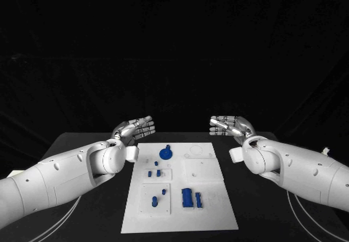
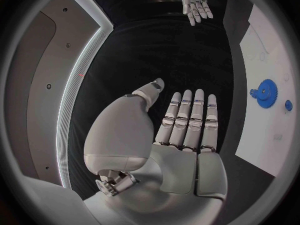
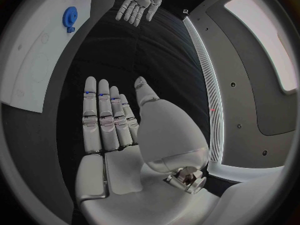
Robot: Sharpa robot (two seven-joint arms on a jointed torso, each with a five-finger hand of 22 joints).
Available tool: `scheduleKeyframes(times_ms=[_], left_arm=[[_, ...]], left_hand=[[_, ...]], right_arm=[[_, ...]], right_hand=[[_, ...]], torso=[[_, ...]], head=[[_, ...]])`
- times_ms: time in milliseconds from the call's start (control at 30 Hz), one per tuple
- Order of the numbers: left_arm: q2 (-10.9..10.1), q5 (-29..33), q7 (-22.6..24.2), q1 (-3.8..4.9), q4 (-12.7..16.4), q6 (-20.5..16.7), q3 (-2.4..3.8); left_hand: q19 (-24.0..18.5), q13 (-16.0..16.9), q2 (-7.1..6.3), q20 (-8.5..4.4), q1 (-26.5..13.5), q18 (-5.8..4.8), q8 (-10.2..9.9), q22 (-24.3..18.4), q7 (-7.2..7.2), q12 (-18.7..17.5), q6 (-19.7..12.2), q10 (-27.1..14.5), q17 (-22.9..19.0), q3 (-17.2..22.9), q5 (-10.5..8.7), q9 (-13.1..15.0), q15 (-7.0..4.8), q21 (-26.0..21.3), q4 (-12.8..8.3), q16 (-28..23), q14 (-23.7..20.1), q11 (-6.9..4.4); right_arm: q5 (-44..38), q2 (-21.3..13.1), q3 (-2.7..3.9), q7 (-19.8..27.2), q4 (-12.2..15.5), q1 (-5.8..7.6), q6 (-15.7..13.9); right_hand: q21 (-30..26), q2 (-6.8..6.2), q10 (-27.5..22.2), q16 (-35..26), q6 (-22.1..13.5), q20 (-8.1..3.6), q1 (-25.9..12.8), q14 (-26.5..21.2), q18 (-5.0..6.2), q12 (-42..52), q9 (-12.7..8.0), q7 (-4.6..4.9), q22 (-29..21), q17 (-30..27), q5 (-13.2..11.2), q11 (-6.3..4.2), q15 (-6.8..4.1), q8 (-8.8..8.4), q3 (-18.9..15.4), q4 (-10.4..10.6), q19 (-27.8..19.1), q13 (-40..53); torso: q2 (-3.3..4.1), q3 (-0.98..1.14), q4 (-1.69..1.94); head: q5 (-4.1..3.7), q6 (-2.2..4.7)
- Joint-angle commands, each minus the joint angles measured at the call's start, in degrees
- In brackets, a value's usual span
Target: Assemble the parts on the task board
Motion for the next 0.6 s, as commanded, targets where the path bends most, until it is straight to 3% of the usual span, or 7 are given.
scheduleKeyframes(times_ms=[33, 100, 267, 333, 367, 500, 600], left_arm=[[-0.2, -0.6, 0.3, -0.22, 1.0, -1.4, 0.08], [-0.5, -1.4, 0.8, -0.48, 2.2, -3.3, 0.18], [-1.6, -3.7, 2.5, -1.33, 6.2, -9.4, 0.49], [-2.2, -4.9, 3.3, -1.78, 8.3, -12.6, 0.66], [-2.7, -5.9, 4.0, -2.14, 10.0, -15.3, 0.8], [-3.8, -8.3, 5.7, -3.01, 14.0, -21.5, 1.13], [-4.4, -9.6, 6.6, -3.5, 16.3, -25.1, 1.31]], left_hand=[[-11.7, -2.1, 1.92, -4.43, -21.2, -3.01, -2.2, -5.1, -3.1, -2.9, -16.0, -16.8, -2.5, -6.7, -5.63, -2.3, -2.47, -2.2, -0.7, -3.5, -15.0, -2.68], [-13.9, -2.1, 6.01, -5.28, -25.2, -3.66, -2.2, -6.1, -3.72, -2.9, -19.0, -19.9, -2.5, -8.0, -5.63, -2.3, -2.94, -2.2, -0.7, -4.1, -17.8, -3.12], [-17.9, -2.1, 6.01, -6.83, -32.5, -4.49, -2.2, -7.9, -4.79, -2.9, -24.6, -25.7, -2.5, -10.3, -5.63, -2.3, -7.76, -2.2, -0.7, -5.3, -23.0, -4.1], [-19.4, -2.1, 6.01, -7.35, -35.1, -4.68, -2.2, -8.5, -5.16, -2.9, -26.5, -27.8, -2.5, -11.1, -5.63, -2.3, -7.76, -2.2, -0.7, -5.7, -24.8, -8.4], [-20.5, -2.1, 6.01, -7.79, -37.1, -5.11, -2.2, -9.0, -5.47, -2.9, -28.1, -29.4, -2.5, -11.7, -5.63, -2.3, -7.76, -2.2, -0.7, -6.1, -26.2, -8.4], [-22.7, -2.1, 6.01, -8.65, -41.2, -5.45, -2.2, -10.0, -9.75, -2.9, -31.1, -32.6, -2.5, -13.0, -5.63, -2.3, -7.76, -2.2, -0.7, -6.7, -29.1, -8.4], [-24.3, -2.1, 6.01, -9.25, -44.0, -5.75, -2.2, -10.7, -9.75, -2.9, -33.3, -34.8, -2.5, -13.9, -5.63, -2.3, -7.76, -2.2, -0.7, -10.9, -31.1, -8.4]], right_arm=[[0.6, -0.2, -0.19, 0.5, 1.3, -0.04, -1.6], [1.6, -0.5, -0.48, 1.2, 3.0, -0.04, -3.5], [4.9, -1.4, -1.42, 3.4, 8.5, -0.04, -9.6], [6.7, -1.9, -1.91, 4.6, 11.3, -0.04, -12.8], [7.9, -2.2, -2.25, 5.4, 13.3, -0.04, -15.1], [10.5, -2.9, -2.99, 7.2, 17.6, -0.03, -19.8], [11.8, -3.3, -3.36, 8.1, 19.7, -0.03, -22.3]], right_hand=[[-3.1, -2.24, -17.9, -1.9, -15.4, -2.92, -22.9, -18.9, -2.93, -2.2, -2.1, -2.79, -2.2, -2.8, -1.9, -1.99, -2.83, -2.14, 0.7, -0.8, -17.7, -1.9], [-3.7, -2.24, -21.4, -6.0, -18.4, -3.49, -27.3, -22.6, -3.86, -2.2, -2.5, -3.32, -2.6, -3.3, -6.1, -6.28, -2.83, -2.14, 0.7, -0.8, -21.1, -6.0], [-4.8, -2.24, -27.6, -6.0, -23.7, -4.51, -35.3, -29.2, -4.51, -2.2, -6.7, -4.31, -6.8, -4.3, -6.1, -6.28, -2.83, -2.14, 0.7, -0.8, -27.3, -6.0], [-5.1, -2.24, -29.8, -6.0, -25.6, -4.87, -38.1, -31.6, -4.51, -2.2, -6.7, -4.66, -6.8, -4.6, -6.1, -6.28, -2.83, -2.14, 0.7, -0.8, -29.5, -6.0], [-5.4, -2.24, -31.5, -6.0, -27.1, -5.15, -40.3, -33.4, -5.13, -2.2, -6.7, -8.79, -6.8, -8.7, -6.1, -6.28, -2.83, -2.14, 0.7, -0.8, -31.2, -6.0], [-9.8, -2.24, -35.0, -6.0, -30.0, -9.21, -44.7, -37.0, -5.13, -2.2, -6.7, -8.79, -6.8, -8.7, -6.1, -6.28, -2.83, -2.14, 0.7, -0.8, -34.6, -6.0], [-9.8, -2.24, -37.5, -6.0, -32.2, -9.21, -47.9, -39.7, -9.75, -2.2, -6.7, -8.79, -6.8, -8.7, -6.1, -6.28, -2.83, -2.14, 0.7, -0.8, -37.1, -6.0]], torso=[[-0.08, 0.33, 0.16], [-0.24, 0.77, 0.34], [-0.57, 1.66, 0.71], [-0.63, 1.83, 0.78], [-0.65, 1.88, 0.8], [-0.65, 1.88, 0.8], [-0.65, 1.88, 0.8]], head=[[0.08, 0.69], [0.21, 1.65], [0.46, 3.54], [0.51, 3.89], [0.52, 4.0], [0.52, 4.0], [0.52, 4.0]])
